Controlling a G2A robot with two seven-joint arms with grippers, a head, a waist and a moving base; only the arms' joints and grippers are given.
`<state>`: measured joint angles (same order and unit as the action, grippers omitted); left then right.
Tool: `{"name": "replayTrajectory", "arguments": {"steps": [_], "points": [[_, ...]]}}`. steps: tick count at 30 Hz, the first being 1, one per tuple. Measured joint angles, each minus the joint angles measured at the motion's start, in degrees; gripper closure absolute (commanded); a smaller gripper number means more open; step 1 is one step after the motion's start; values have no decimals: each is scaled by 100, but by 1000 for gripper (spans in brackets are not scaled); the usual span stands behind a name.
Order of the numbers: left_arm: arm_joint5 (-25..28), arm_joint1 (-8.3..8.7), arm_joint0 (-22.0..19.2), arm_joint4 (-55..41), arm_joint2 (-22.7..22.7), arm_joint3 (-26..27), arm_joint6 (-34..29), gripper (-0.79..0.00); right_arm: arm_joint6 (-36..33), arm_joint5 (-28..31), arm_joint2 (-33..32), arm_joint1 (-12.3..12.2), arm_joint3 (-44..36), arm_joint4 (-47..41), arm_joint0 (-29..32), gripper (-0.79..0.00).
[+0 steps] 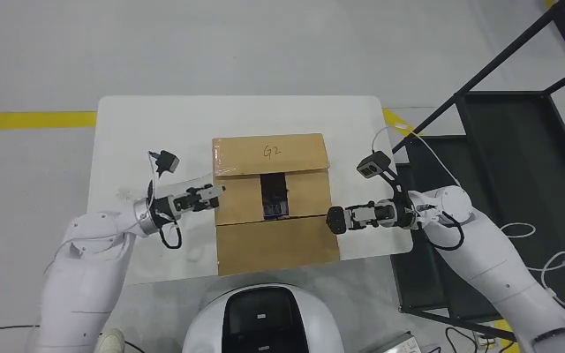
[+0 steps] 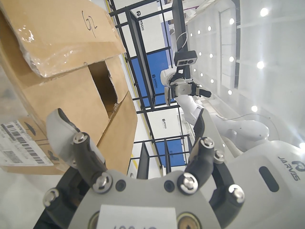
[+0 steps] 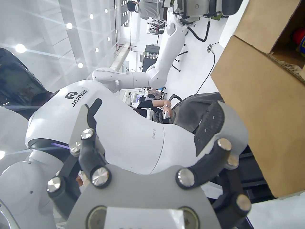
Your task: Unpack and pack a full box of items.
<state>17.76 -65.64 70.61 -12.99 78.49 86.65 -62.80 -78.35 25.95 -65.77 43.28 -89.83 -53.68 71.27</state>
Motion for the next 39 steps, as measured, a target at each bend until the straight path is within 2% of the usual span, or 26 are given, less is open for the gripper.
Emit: {"name": "replayTrajectory", "arguments": {"steps": [11,19,24,31,39], "points": [[-191,-118,-757,-131,-607,-935,506,-785,0,0,0,0,0,0,0,-785],[205,-118,-822,-794,-476,-864,473,-785,0,0,0,0,0,0,0,-785],[89,-145,-1064,-932,-574,-793,563,-785,0,0,0,0,0,0,0,-785],[-133,-322,-1959,-1066,-1120,-1437,929,-785,0,0,0,0,0,0,0,-785],[-131,-630,-3073,-1161,-1786,-2708,1572,-785,0,0,0,0,0,0,0,-785]]}}
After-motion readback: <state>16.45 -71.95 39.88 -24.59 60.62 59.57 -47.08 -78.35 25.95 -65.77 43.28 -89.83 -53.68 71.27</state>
